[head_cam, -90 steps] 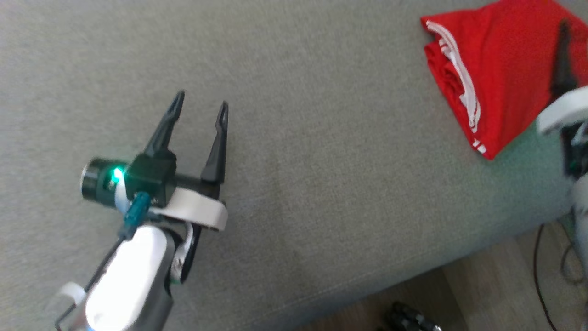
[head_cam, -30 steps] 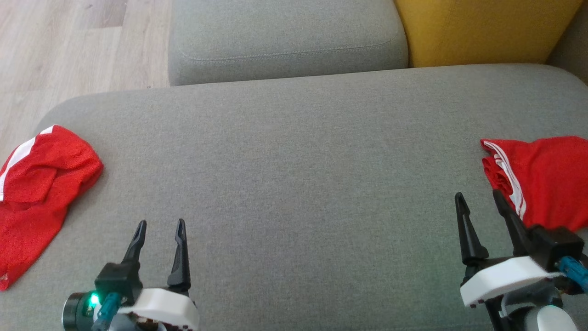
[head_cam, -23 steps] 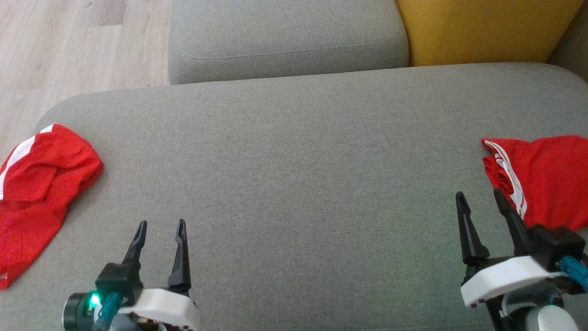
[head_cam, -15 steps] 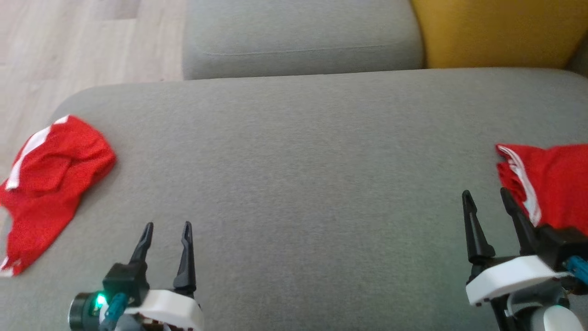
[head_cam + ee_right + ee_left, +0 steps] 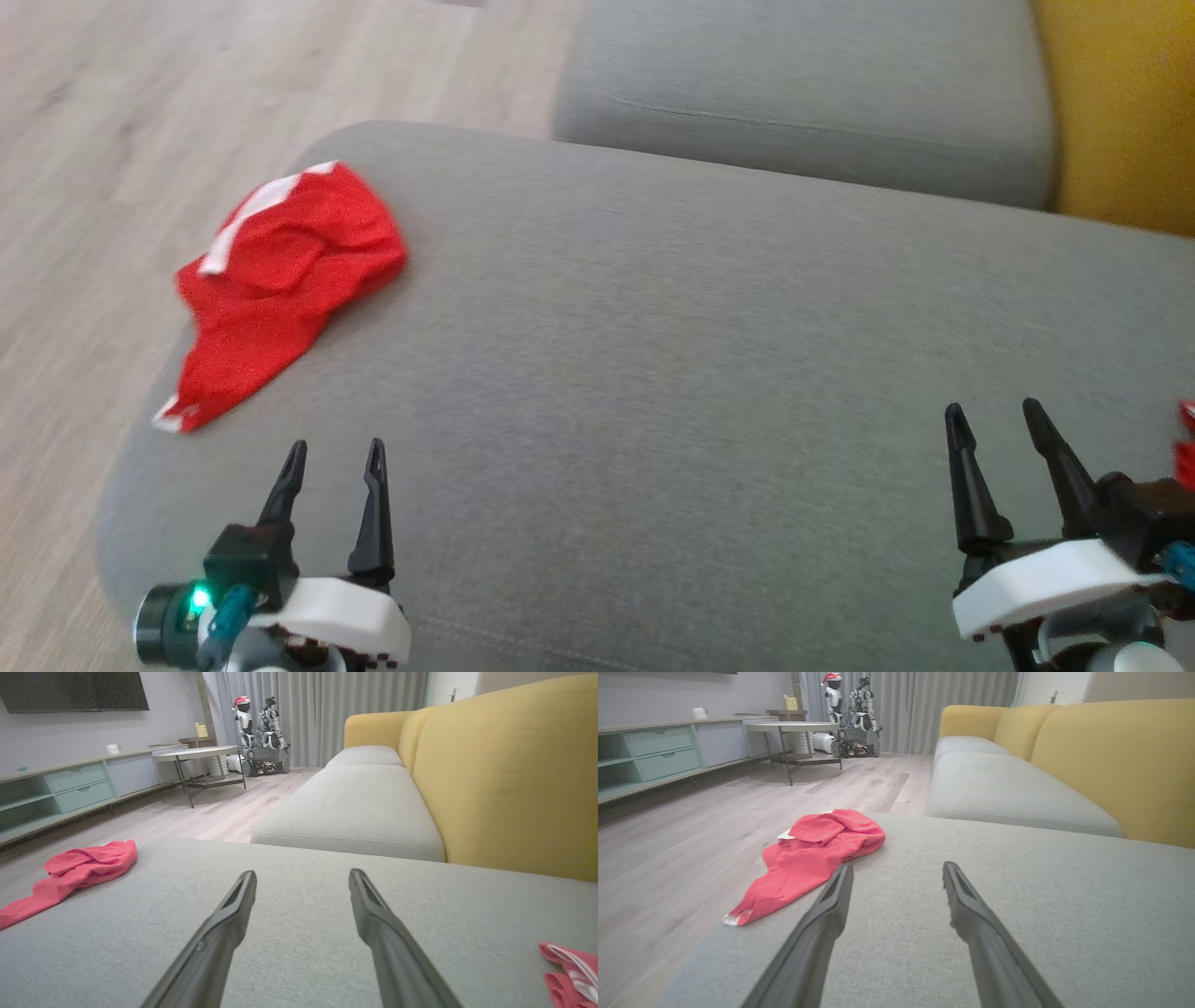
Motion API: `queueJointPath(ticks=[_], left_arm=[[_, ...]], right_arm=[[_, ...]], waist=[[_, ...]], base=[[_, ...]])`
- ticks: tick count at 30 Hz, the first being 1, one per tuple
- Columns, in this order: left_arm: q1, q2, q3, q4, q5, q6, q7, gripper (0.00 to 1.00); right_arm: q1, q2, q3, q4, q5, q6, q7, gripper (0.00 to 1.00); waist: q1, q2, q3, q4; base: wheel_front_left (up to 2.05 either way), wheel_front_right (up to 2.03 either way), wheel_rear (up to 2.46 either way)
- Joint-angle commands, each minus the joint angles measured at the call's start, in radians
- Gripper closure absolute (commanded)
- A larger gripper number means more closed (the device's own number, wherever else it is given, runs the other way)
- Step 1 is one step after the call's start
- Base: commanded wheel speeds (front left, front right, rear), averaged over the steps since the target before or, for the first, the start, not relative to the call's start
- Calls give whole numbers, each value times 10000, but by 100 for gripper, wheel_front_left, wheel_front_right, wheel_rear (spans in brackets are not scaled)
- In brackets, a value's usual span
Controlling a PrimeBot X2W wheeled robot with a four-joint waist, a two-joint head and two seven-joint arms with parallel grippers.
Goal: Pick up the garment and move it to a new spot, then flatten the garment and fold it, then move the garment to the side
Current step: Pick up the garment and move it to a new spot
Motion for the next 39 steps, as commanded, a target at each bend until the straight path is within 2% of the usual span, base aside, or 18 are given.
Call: queueJointPath(ticks=[1,11,24,30,34,39], left_arm=[[-519,108,483,-310,-51,74,-119,0],[-465,205,574,-371,-67,46,-167,0],[-973,255,676,-383,-61,-12,-189,0],[-2342,290,1072,-224,-36,-272,-212,0],[-3448,260,1659,42,-62,-497,-219,0],[-4929,118,2408,1171,-276,-1212,-221,0]], right_arm=[[-259,-63,239,-448,69,-9,6,0],[-279,-63,307,-421,120,-9,-6,0],[-356,-63,318,-502,37,-9,122,0],[-809,-97,455,-1015,-334,-9,543,0],[-1235,-407,585,-1429,-461,-9,864,0],[-1769,-862,641,-1930,-465,-9,1188,0]], waist=[[1,-1,-84,499],[1,-1,-94,904],[1,-1,234,992],[1,-1,1348,685],[1,-1,2372,377],[1,-1,3756,48]], base=[[0,0,0],[0,0,0],[0,0,0],[0,0,0],[0,0,0],[0,0,0]])
